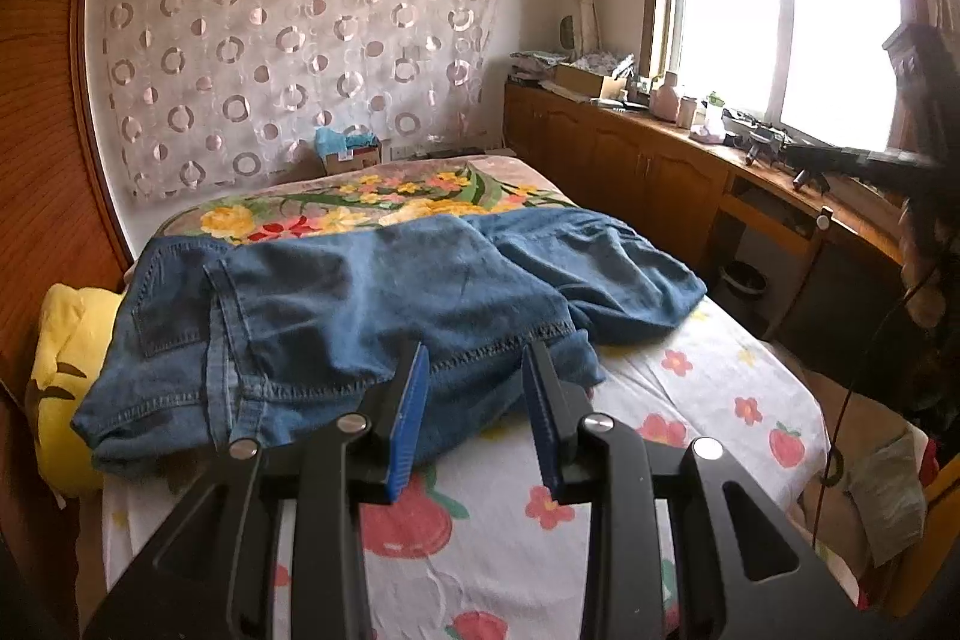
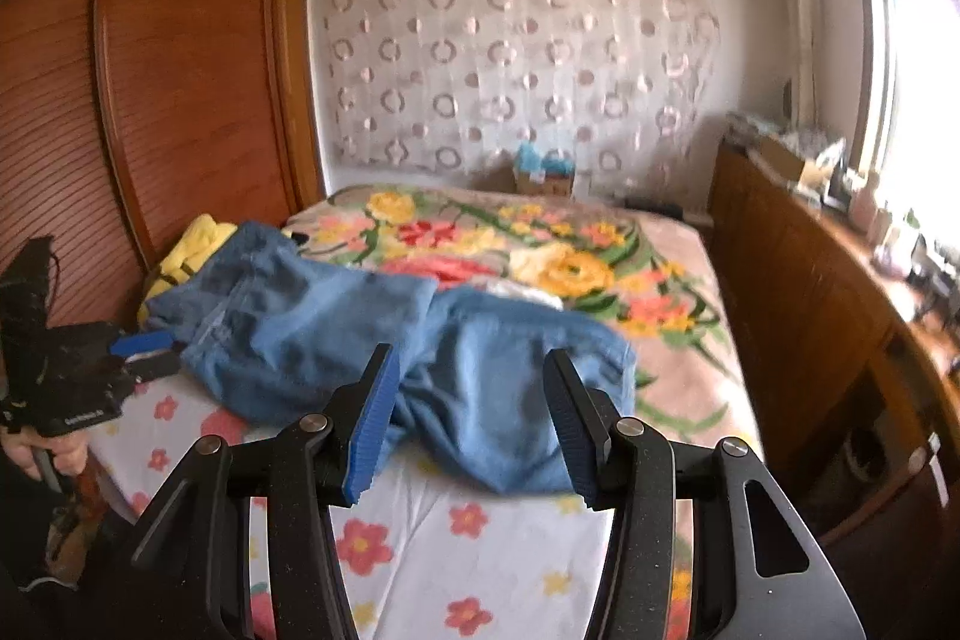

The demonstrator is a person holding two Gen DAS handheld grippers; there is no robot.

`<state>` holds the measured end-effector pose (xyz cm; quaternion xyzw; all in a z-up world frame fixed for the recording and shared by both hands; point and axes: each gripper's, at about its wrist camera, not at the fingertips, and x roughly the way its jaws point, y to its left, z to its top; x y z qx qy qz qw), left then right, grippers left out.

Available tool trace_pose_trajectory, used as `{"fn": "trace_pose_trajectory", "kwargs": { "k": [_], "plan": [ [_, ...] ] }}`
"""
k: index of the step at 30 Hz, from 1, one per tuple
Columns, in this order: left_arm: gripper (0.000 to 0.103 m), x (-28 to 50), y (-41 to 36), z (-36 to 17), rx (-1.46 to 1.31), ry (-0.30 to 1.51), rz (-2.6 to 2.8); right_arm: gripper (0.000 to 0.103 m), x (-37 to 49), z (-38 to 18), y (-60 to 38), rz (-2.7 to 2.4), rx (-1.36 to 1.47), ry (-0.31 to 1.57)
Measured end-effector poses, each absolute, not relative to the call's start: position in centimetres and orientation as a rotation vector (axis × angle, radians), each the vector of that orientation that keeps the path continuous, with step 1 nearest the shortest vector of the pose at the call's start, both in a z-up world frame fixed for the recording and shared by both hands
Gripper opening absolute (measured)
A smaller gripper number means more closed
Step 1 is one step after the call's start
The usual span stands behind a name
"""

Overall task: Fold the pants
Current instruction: 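Open both grippers and release the folded jeans onto the bed, then move the right gripper to the jeans leg hem and close on it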

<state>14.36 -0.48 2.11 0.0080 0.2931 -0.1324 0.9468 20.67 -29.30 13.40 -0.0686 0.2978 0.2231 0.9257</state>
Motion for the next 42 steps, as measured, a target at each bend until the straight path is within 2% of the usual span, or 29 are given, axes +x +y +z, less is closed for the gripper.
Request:
{"fn": "trace_pose_trajectory", "kwargs": {
  "k": [7,16,28,30,31,34,42],
  "plan": [
    [0.031,14.9,1.0,0.0,-0.001,0.636,-0.232,0.051,23.7,6.0,-27.5,0.48,-0.104,0.718],
    [0.031,16.6,4.7,-2.9,-0.031,0.692,-0.15,0.051,27.8,0.1,-24.0,0.466,-0.175,0.815],
    [0.031,19.6,5.8,-5.5,-0.065,0.727,-0.159,0.05,29.4,-4.3,-24.7,0.453,-0.217,0.916],
    [0.031,20.2,5.4,-5.8,-0.064,0.731,-0.169,0.039,29.5,-4.8,-24.5,0.45,-0.234,0.925],
    [0.031,20.5,5.2,-6.0,-0.063,0.735,-0.173,0.024,29.6,-5.1,-24.5,0.457,-0.234,0.936],
    [0.031,21.4,4.6,-6.6,-0.052,0.749,-0.182,0.001,29.3,-4.9,-24.8,0.482,-0.227,0.919],
    [0.031,22.9,4.7,-7.0,-0.056,0.753,-0.189,0.0,27.9,-3.7,-27.0,0.484,-0.191,0.906]
  ]
}}
